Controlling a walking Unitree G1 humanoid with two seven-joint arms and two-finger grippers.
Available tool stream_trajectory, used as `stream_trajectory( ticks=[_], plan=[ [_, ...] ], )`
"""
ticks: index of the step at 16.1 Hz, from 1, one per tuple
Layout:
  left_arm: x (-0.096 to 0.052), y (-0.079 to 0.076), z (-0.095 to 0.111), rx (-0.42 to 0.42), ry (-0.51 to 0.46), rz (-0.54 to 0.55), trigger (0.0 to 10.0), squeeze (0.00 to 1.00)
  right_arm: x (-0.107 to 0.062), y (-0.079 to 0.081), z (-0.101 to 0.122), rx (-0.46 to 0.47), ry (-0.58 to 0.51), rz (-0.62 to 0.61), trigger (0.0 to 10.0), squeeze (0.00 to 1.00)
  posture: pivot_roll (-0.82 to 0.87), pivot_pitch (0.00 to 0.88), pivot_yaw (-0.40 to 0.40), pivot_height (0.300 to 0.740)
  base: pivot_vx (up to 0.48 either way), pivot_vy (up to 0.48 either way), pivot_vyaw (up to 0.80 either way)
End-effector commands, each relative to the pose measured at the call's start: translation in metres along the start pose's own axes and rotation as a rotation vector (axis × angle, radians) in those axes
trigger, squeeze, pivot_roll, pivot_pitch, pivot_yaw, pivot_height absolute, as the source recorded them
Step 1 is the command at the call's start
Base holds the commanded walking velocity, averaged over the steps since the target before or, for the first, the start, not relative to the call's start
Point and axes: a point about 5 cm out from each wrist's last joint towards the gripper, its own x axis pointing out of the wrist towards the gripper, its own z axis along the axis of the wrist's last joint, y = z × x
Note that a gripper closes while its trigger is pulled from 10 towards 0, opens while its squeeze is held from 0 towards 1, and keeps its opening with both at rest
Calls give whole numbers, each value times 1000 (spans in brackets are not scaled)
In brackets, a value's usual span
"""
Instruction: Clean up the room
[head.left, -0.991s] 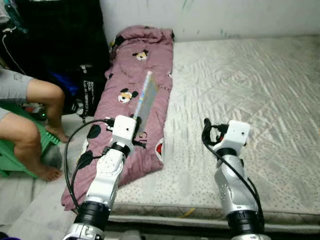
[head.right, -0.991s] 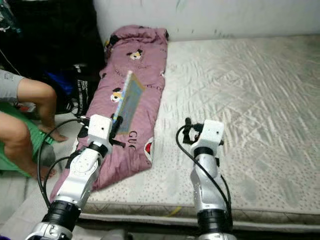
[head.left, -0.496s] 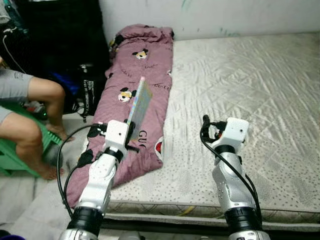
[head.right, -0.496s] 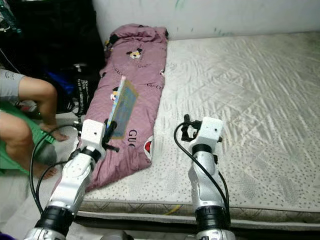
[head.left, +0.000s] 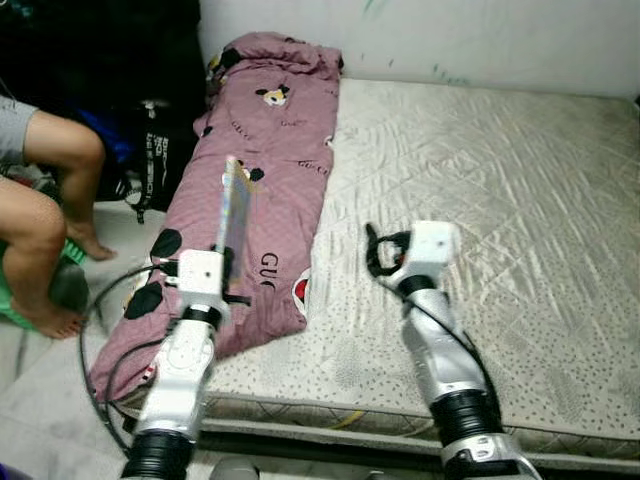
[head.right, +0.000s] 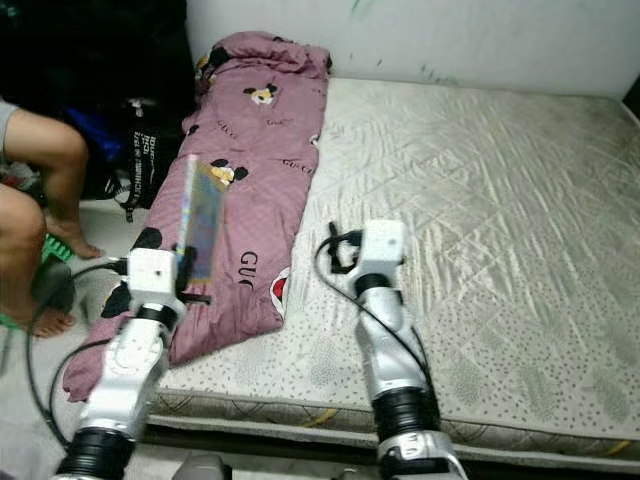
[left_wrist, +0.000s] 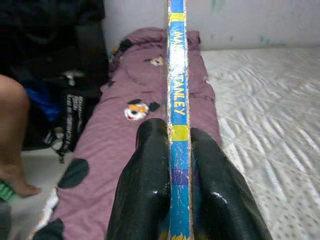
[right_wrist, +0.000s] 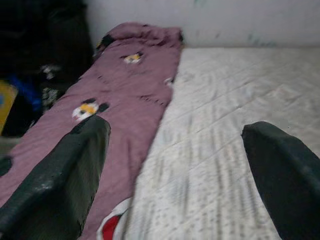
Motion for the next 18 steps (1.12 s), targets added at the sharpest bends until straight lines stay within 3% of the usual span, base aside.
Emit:
stream_trajectory(
  ticks=[1, 4, 12, 18],
  plan=[
    [1, 3, 10, 2, -41, 6, 10000, 0, -1, 1, -1, -8, 0, 7, 10000, 0, 143, 0, -38, 740, 0, 0, 0],
    [0, 10, 6, 29, -18, 38, 10000, 0, -4, -5, -6, -6, 12, -16, 10000, 0, 134, 0, -32, 740, 0, 0, 0],
    [3, 4, 6, 10, 6, -13, 10000, 0, -6, -6, 0, -40, -39, -31, 10000, 0, 125, 0, -21, 740, 0, 0, 0],
    [6, 7, 8, 25, 5, 1, 10000, 0, 0, -13, -4, -55, 16, -108, 10000, 0, 127, 0, -27, 740, 0, 0, 0]
  ],
)
